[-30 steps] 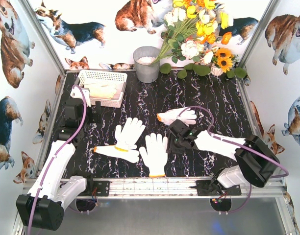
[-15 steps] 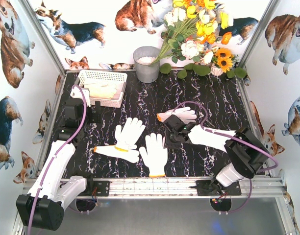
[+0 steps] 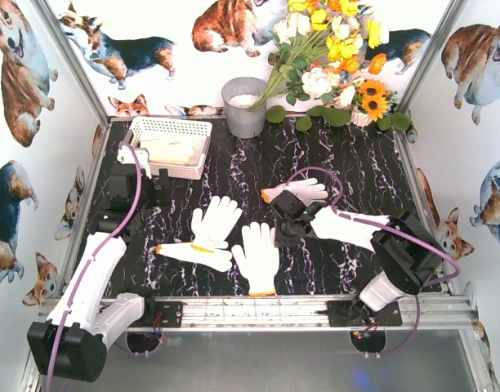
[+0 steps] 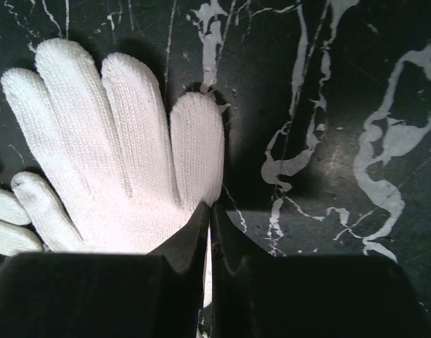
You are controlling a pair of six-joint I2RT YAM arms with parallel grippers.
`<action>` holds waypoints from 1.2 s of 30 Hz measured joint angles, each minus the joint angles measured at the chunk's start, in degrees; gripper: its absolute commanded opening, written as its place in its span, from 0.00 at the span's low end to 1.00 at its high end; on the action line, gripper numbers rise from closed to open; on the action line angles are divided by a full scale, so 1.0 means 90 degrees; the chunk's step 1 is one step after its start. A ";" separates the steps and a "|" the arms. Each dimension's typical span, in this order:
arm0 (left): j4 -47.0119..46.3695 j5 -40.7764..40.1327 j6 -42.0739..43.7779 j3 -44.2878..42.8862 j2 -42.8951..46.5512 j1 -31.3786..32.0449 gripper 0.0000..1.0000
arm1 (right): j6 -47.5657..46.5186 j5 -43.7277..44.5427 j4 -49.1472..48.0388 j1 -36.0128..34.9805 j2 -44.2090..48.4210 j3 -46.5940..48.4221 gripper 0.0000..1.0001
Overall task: Put the gloves into the storage basket
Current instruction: Move the glove to the center of the board.
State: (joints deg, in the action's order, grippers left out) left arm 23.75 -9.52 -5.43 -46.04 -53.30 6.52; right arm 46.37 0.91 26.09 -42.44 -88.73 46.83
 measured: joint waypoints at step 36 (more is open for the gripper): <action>0.2548 -0.0087 -0.7553 0.2348 0.1693 -0.0056 0.71 | -0.0493 0.0580 0.0372 0.0729 0.2229 -0.0806 0.44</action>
State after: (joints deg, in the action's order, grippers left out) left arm 46.68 -10.31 -73.41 -24.91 -38.06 6.02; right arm 41.93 6.13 29.43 -35.88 -68.66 39.57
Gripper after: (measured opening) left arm 0.729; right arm 0.433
